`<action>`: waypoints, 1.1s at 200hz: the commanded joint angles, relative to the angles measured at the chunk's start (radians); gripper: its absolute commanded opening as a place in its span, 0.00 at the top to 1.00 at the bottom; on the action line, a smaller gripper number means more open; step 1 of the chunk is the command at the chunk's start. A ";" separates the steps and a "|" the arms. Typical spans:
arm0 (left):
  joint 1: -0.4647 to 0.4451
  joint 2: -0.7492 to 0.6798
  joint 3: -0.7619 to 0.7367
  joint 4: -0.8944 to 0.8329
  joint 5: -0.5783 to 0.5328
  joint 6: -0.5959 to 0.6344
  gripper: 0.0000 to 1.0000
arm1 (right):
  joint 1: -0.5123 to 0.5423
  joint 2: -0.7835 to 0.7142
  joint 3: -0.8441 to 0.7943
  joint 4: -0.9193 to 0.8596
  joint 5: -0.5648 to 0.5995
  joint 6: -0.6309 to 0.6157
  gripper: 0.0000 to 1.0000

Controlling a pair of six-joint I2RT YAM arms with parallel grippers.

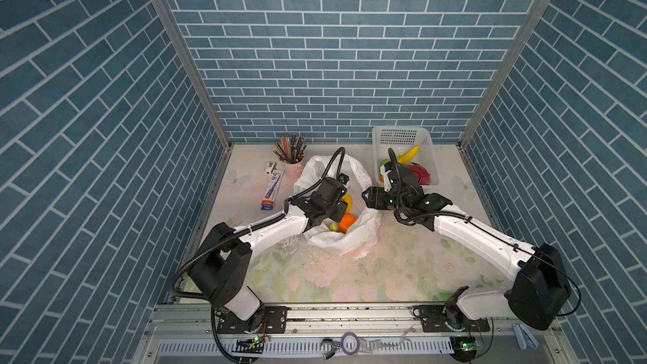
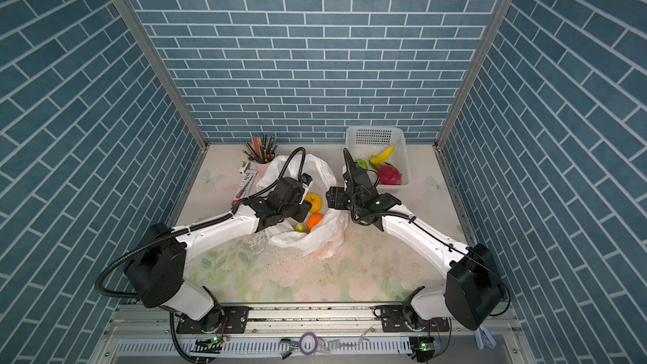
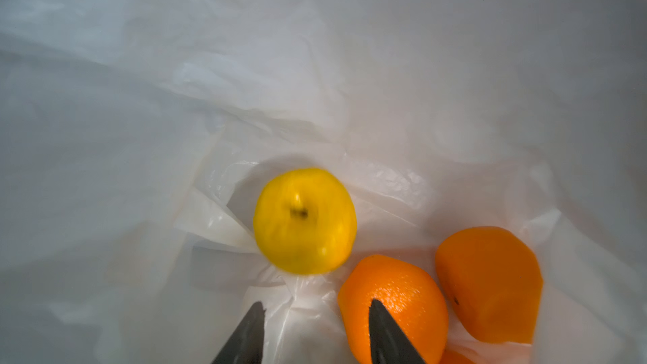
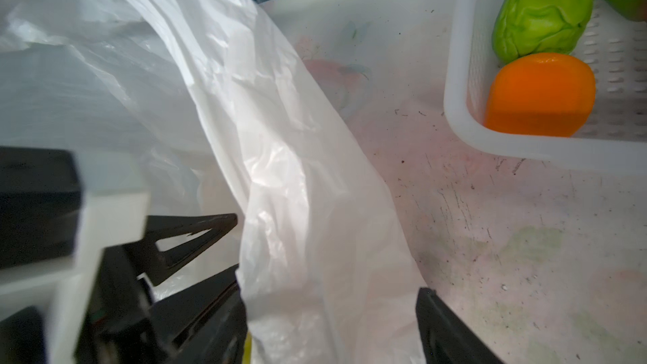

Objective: Untie the knot of the plastic bag and take out the fruit
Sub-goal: 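Close the left gripper on the yellow apple inside the bag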

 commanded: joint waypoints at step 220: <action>0.062 0.397 0.187 0.290 0.038 0.035 0.14 | -0.002 0.004 -0.084 -0.013 -0.052 0.019 0.31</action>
